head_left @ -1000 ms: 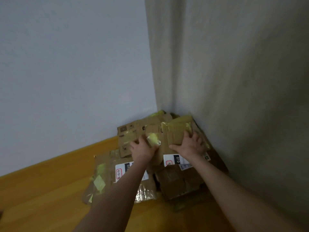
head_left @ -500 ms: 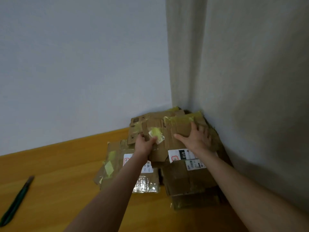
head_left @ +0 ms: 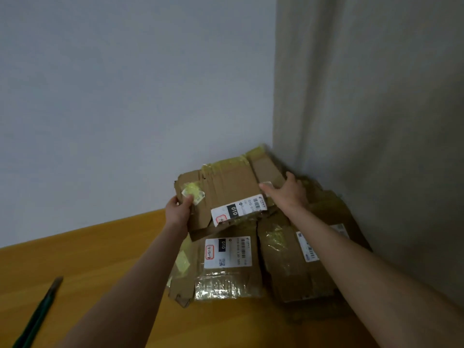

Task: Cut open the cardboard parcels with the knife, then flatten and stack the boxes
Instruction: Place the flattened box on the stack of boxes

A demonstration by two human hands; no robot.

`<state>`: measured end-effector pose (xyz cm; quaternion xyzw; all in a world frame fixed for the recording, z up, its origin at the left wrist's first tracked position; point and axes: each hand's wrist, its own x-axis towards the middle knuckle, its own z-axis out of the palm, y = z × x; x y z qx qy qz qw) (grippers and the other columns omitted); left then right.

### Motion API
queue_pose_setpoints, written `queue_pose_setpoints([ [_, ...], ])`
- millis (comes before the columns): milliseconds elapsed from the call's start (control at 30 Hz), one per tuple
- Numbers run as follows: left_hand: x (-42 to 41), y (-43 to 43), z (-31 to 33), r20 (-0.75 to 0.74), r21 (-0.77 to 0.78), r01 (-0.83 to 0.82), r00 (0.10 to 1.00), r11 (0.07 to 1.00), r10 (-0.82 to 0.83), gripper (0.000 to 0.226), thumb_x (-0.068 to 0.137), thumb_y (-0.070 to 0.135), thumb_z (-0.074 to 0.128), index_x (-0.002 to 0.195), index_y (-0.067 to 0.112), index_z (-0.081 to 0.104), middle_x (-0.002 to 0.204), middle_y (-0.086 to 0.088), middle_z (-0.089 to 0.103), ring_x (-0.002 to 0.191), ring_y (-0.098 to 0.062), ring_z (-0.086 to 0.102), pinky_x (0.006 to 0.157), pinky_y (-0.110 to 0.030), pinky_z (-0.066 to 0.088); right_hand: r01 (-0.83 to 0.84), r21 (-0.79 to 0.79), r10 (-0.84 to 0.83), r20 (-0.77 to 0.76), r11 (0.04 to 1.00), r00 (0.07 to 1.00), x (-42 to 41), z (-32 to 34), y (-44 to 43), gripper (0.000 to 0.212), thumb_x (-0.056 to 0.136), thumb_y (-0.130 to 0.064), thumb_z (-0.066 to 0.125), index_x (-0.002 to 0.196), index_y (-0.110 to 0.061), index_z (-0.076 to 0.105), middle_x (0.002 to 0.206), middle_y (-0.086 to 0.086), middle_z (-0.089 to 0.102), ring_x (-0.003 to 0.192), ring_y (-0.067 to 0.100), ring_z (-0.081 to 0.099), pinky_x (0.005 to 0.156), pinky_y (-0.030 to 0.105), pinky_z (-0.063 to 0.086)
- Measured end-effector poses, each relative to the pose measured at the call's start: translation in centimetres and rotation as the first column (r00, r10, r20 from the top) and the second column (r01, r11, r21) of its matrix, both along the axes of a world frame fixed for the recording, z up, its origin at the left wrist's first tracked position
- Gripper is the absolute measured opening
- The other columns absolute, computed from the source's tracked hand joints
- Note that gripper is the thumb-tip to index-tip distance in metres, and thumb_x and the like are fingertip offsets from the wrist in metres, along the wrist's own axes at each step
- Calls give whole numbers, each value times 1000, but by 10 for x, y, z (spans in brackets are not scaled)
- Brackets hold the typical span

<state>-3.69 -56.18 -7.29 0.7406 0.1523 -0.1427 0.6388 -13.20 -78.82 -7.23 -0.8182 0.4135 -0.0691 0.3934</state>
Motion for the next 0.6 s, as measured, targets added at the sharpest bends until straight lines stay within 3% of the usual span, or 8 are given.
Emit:
queue_pose_setpoints([
  [100, 25, -6, 0, 33, 22, 37, 999, 999, -38, 39, 97, 22, 56, 132, 5, 52, 121, -14, 61, 100, -26, 59, 83, -39, 51, 115, 31, -115, 15, 993, 993, 7, -5, -3, 85, 83, -59, 61, 149, -18, 26, 152, 15, 27, 137, 37, 31, 107, 50, 36],
  [200, 45, -17, -3, 38, 61, 103, 994, 993, -106, 38, 97, 22, 57, 131, 5, 53, 120, -13, 62, 100, -27, 60, 87, -41, 52, 110, 139, -101, -72, 984, 992, 15, -13, -8, 105, 76, -69, 61, 153, -17, 14, 157, 14, 20, 140, 38, 27, 110, 54, 32],
  [300, 56, -36, -13, 2, 169, 210, 977, 963, -214, 38, 96, 25, 57, 128, 3, 54, 121, -17, 62, 107, -33, 60, 95, -48, 50, 130, 236, -94, -160, 963, 983, 24, -22, -14, 117, 69, -75, 64, 154, -15, 9, 156, 13, 26, 139, 38, 32, 109, 53, 34],
  [400, 59, -50, -26, -57, 416, 337, 937, 845, -346, 38, 97, 24, 52, 120, -5, 55, 119, -21, 60, 110, -36, 57, 92, -43, 48, 155, 137, -117, -247, 978, 962, 30, -28, -17, 109, 66, -75, 66, 146, -9, 30, 145, 14, 43, 129, 37, 45, 100, 46, 42],
  [467, 57, -54, -36, -118, 491, 403, 909, 772, -399, 39, 99, 24, 46, 122, -7, 53, 122, -23, 58, 113, -37, 55, 92, -41, 46, 161, 72, -134, -284, 984, 949, 30, -31, -21, 95, 66, -73, 69, 132, -8, 48, 134, 14, 54, 120, 35, 53, 93, 41, 46],
  [600, 49, -54, -48, -191, 532, 450, 889, 717, -416, 42, 104, 26, 35, 125, -7, 51, 126, -24, 56, 116, -37, 54, 92, -39, 44, 228, 212, -181, -222, 950, 958, 27, -40, -30, 81, 66, -55, 81, 124, -4, 56, 128, 16, 58, 114, 37, 58, 88, 42, 52],
])
